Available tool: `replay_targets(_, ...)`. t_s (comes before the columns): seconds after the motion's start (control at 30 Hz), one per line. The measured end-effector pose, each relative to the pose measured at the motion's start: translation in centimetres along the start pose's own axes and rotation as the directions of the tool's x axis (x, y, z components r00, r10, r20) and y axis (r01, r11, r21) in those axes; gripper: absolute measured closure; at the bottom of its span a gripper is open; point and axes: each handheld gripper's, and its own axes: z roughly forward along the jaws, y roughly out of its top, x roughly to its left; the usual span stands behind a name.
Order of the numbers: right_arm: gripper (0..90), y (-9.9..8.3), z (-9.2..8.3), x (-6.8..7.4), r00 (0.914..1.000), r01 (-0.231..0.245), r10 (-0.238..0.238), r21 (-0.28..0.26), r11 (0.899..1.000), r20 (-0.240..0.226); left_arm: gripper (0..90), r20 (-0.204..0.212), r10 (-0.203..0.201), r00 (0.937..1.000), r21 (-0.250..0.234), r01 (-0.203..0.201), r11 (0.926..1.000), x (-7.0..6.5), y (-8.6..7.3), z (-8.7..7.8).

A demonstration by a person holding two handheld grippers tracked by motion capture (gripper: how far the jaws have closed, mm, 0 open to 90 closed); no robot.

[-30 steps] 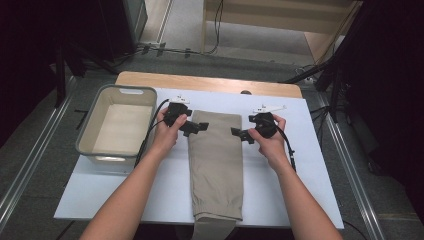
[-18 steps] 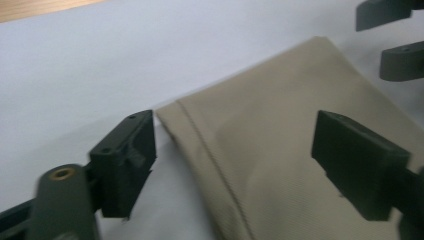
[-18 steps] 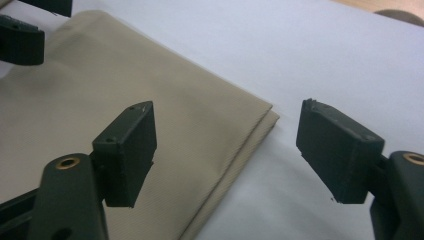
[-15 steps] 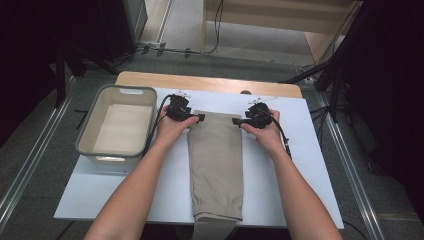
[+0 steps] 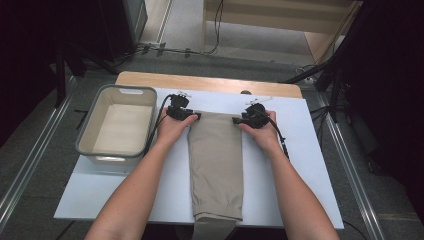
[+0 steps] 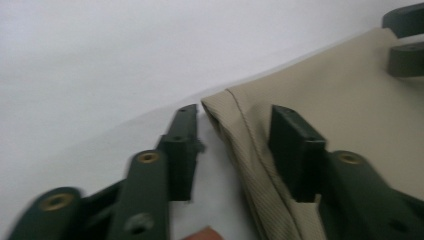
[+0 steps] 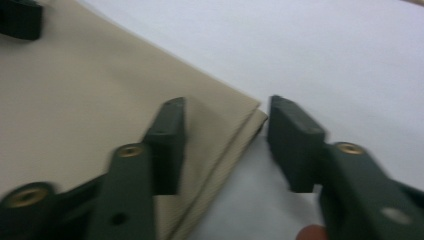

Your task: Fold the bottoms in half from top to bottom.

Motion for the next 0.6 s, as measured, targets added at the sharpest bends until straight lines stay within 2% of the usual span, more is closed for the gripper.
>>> replay_targets(0.1,77.7,0.0,0.0,0.4,0.9993,0.002,-0.001,0.010,1.000,-0.038,79.3,0.031,-0.009,0.9995,0.013,0.008,0.9999,0.0,0.1,0.1)
replay_targets(0.13,81.5,0.1,0.1,0.4,0.9980,0.001,0.000,0.014,1.000,-0.063,84.4,0.030,0.003,0.9995,0.018,-0.004,0.9998,0.0,0.1,0.1)
replay_targets(0.17,83.2,0.2,0.0,0.5,0.9984,0.013,-0.012,0.021,1.000,-0.055,87.0,0.031,0.009,0.9995,0.018,-0.010,0.9998,0.0,0.2,0.1)
replay_targets(0.27,84.8,0.8,-0.3,0.5,0.9984,-0.001,0.002,0.009,1.000,-0.057,88.5,0.022,0.016,0.9996,0.001,-0.016,0.9999,0.0,0.8,-0.2)
replay_targets(0.33,85.0,1.4,-0.7,0.3,0.9983,-0.003,0.002,-0.007,1.000,-0.059,88.7,0.023,0.011,0.9997,-0.028,-0.011,0.9996,0.0,1.5,-0.6)
replay_targets(0.4,85.2,2.3,-1.2,0.3,0.9991,0.013,-0.014,-0.025,1.000,-0.041,88.8,0.020,0.008,0.9998,-0.061,-0.007,0.9981,0.0,2.4,-0.9)
replay_targets(0.47,85.2,3.1,-1.8,0.2,0.9996,0.010,-0.011,-0.053,0.999,-0.025,88.8,0.019,0.008,0.9998,-0.089,-0.007,0.9960,0.1,3.3,-1.4)
replay_targets(0.6,85.2,4.9,-2.8,-0.4,0.9998,0.019,-0.018,-0.097,0.995,0.011,88.8,0.008,0.028,0.9996,-0.133,-0.026,0.9907,0.2,5.4,-2.3)
